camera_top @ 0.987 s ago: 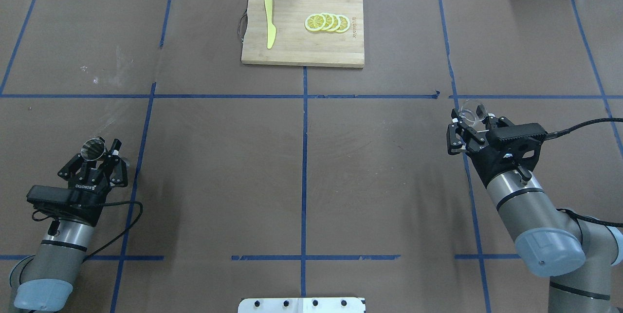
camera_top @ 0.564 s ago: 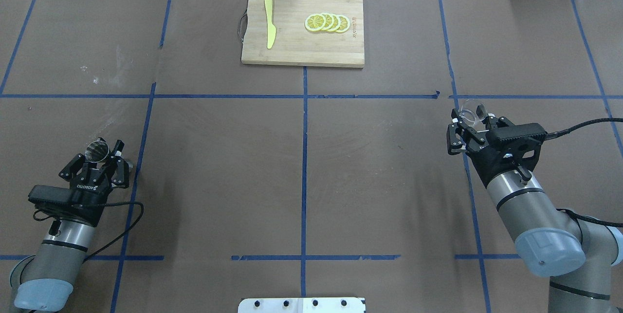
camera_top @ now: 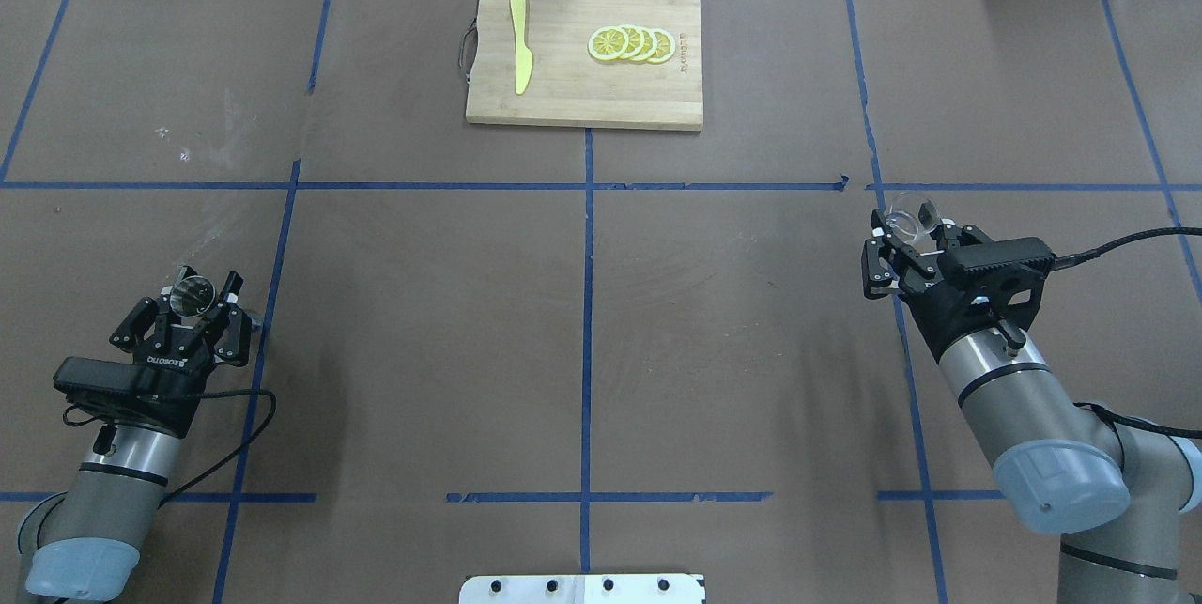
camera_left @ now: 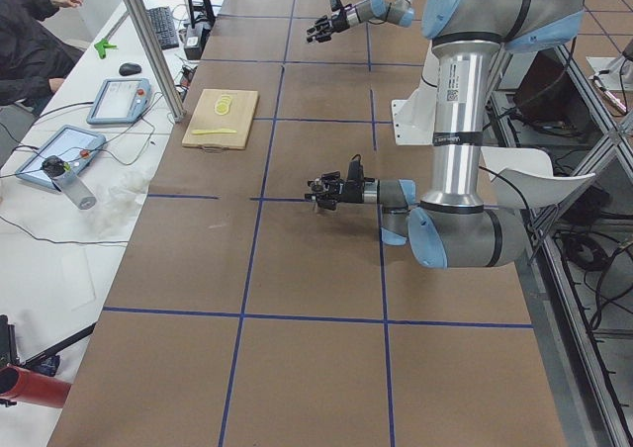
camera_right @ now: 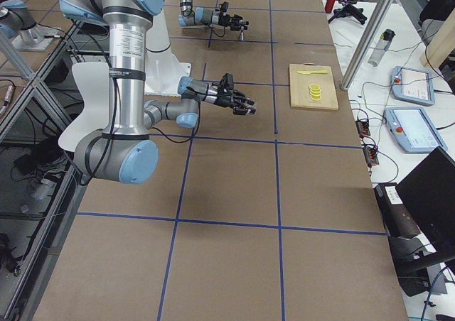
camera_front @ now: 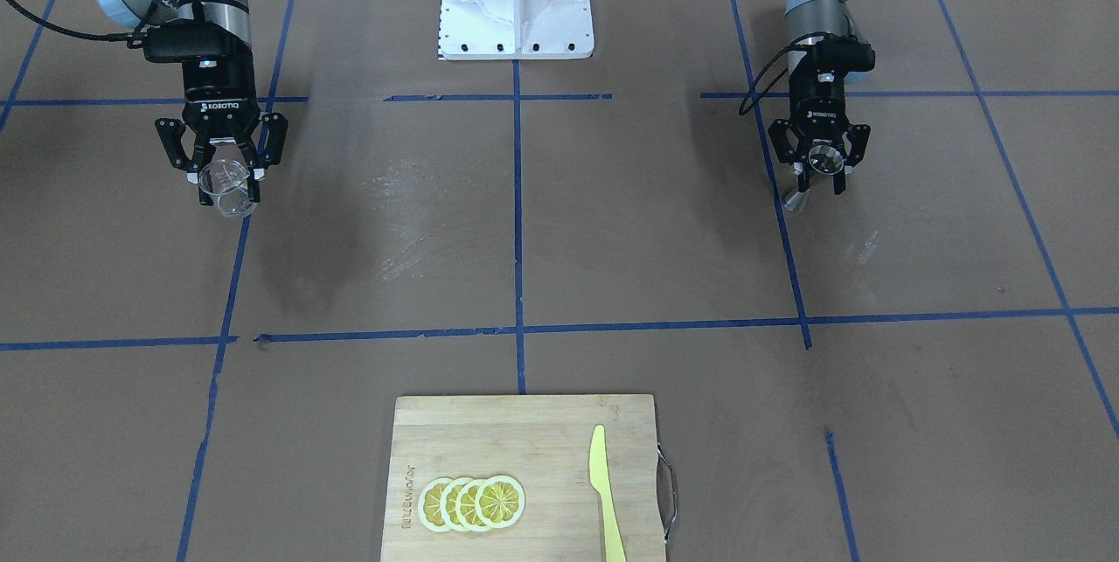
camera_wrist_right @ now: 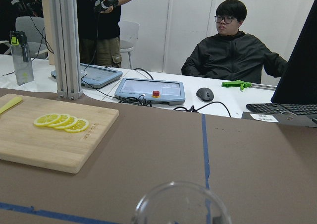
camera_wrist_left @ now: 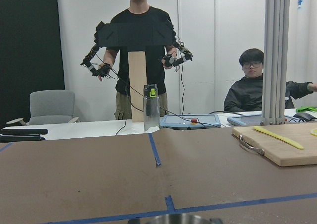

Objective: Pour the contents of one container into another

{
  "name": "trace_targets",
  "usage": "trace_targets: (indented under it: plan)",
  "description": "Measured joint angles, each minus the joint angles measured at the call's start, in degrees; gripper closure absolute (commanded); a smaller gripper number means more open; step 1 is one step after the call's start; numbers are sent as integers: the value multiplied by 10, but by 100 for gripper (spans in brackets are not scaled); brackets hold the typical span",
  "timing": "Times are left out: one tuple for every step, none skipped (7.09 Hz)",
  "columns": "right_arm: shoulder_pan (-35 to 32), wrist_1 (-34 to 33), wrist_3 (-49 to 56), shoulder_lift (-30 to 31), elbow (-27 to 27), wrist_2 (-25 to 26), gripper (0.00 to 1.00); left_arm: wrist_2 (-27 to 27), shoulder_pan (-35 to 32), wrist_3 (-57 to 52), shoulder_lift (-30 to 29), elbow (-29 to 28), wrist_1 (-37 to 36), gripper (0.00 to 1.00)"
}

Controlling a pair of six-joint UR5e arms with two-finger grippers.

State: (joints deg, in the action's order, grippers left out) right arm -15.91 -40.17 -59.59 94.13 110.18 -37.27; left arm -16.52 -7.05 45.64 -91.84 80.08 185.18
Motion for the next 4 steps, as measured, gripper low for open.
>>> trace_targets:
  plan:
    - [0,0,0,0,0,0,100,0,0,0,1,1,0,0]
    - [0,0,0,0,1,0,100,0,-1,0,1,3,0,0]
    - [0,0,0,0,1,0,100,1,-2,-1,2,6,1,0]
    - [0,0,0,0,3,0,100,1,-5,-1,4,13,2,0]
